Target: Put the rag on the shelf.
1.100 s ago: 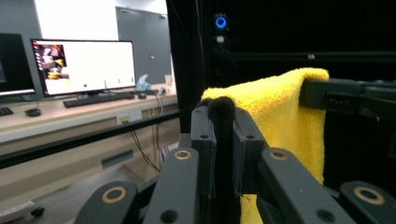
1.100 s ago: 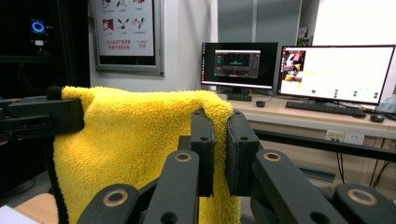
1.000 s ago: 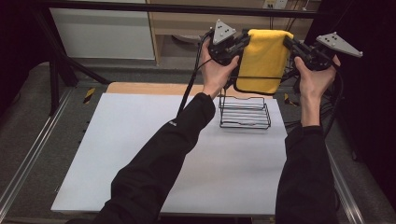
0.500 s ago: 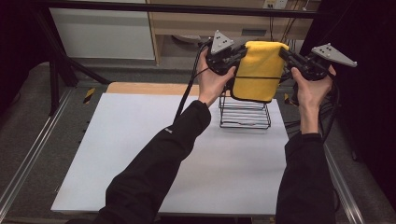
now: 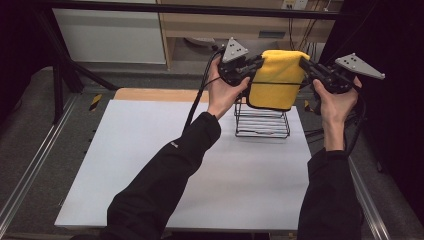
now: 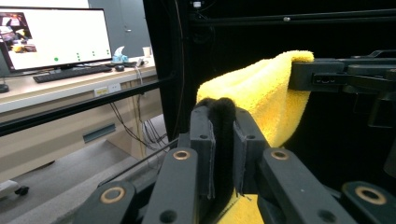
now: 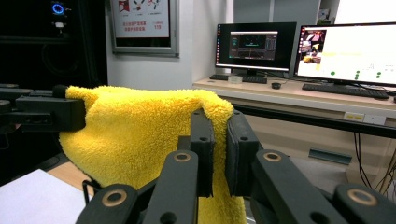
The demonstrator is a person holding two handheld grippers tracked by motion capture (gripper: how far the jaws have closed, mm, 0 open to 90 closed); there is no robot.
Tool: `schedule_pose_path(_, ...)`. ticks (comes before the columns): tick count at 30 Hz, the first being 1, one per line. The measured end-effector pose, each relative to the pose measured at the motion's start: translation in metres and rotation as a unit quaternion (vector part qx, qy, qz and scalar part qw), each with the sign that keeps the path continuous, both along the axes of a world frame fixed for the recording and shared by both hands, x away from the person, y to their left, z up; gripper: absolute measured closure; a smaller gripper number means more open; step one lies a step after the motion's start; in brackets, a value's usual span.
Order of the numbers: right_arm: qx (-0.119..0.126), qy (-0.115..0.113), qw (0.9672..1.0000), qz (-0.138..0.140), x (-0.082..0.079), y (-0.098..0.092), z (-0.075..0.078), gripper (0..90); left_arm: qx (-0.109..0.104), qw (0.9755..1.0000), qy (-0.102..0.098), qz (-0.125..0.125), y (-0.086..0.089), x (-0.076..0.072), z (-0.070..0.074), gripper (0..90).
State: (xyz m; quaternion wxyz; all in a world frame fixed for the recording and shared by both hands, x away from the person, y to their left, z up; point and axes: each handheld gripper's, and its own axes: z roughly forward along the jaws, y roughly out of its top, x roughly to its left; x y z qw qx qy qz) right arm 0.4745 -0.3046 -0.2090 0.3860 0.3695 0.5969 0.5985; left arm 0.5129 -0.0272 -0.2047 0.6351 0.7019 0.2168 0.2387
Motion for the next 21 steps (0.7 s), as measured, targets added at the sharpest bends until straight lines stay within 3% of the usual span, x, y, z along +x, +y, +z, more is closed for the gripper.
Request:
schedule_pose_path(11, -0.009, 0.016, 0.9997, 0.014, -0.019, -0.001, -0.012, 82.9, 0.036, 0.9992, 0.002, -0.016, 0.003, -0.016, -0.009, 79.3)
schedule_pose_path(21, -0.013, 0.05, 0.9982, 0.031, -0.031, -0.002, -0.027, 81.9, 0.059, 0.997, 0.043, -0.025, 0.006, -0.027, -0.026, 76.9)
